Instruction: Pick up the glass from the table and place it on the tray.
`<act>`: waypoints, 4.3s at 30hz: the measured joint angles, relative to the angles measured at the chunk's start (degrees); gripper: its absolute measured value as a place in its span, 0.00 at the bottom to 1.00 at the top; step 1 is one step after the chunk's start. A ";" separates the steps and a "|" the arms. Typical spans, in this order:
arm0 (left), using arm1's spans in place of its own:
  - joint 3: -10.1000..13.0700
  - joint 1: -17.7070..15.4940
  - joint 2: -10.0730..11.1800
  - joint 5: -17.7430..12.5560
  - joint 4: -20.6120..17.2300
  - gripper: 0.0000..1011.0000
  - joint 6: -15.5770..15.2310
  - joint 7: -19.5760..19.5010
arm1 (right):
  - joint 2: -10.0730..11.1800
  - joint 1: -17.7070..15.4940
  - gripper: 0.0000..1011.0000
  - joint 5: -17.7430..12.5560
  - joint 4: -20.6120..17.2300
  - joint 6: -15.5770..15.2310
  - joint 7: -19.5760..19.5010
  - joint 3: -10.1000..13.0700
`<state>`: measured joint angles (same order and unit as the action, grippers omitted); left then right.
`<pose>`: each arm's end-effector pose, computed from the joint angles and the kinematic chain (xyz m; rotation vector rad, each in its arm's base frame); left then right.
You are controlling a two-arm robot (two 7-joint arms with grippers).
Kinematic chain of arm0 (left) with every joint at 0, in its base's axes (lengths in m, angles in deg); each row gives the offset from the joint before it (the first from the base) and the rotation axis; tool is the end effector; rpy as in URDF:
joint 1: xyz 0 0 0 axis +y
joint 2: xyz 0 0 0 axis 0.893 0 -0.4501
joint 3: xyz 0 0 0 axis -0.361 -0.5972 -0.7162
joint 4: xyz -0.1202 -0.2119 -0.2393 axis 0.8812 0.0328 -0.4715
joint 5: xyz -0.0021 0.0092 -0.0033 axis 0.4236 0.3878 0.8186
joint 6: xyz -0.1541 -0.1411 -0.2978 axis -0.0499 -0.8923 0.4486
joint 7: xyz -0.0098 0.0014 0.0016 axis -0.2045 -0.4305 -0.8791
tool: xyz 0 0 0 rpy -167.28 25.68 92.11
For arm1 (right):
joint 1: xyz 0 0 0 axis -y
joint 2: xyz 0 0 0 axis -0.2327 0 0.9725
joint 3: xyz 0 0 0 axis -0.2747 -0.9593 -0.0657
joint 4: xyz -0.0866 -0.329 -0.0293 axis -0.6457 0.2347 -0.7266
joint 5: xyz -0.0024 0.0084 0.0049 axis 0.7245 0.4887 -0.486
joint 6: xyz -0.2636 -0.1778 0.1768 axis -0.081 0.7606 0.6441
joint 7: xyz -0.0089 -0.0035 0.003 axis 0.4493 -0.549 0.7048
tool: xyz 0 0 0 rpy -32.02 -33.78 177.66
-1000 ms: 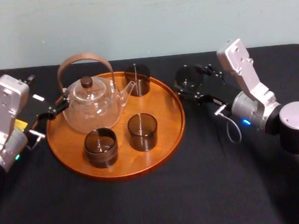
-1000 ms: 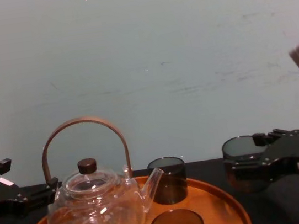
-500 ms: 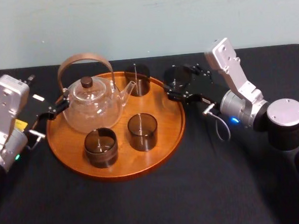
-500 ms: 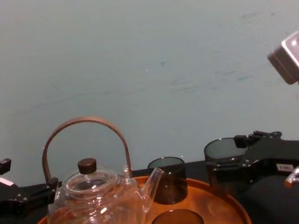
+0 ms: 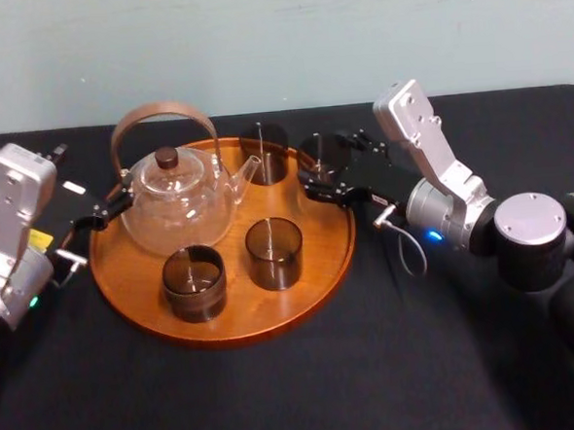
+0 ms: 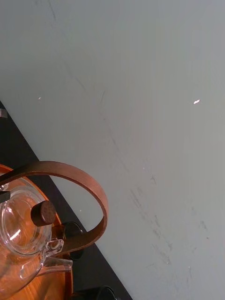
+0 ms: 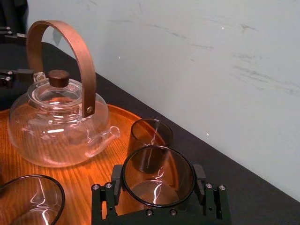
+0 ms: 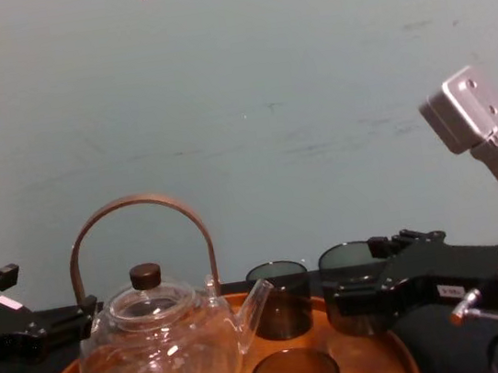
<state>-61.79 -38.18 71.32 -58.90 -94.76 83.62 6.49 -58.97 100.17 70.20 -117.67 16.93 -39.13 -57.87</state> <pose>0.4185 0.0973 -0.3543 0.3046 -0.2849 1.2480 0.5001 0.0132 -0.3441 -0.2773 -0.1199 -0.8606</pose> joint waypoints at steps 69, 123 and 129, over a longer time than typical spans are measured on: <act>0.00 0.00 0.00 0.00 0.00 1.00 0.00 0.00 | -3.89 3.24 0.92 2.17 9.76 3.73 0.12 -2.61; 0.00 0.00 0.00 0.00 0.00 1.00 0.00 0.00 | -1.14 0.17 0.99 0.70 5.53 1.11 1.24 -1.77; 0.00 0.00 0.00 0.00 0.00 1.00 0.00 0.00 | 0.23 -1.72 0.99 0.28 3.14 0.60 1.30 -1.37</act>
<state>-61.79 -38.18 71.32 -58.90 -94.76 83.62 6.49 -58.74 98.45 70.48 -114.53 17.52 -37.83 -59.24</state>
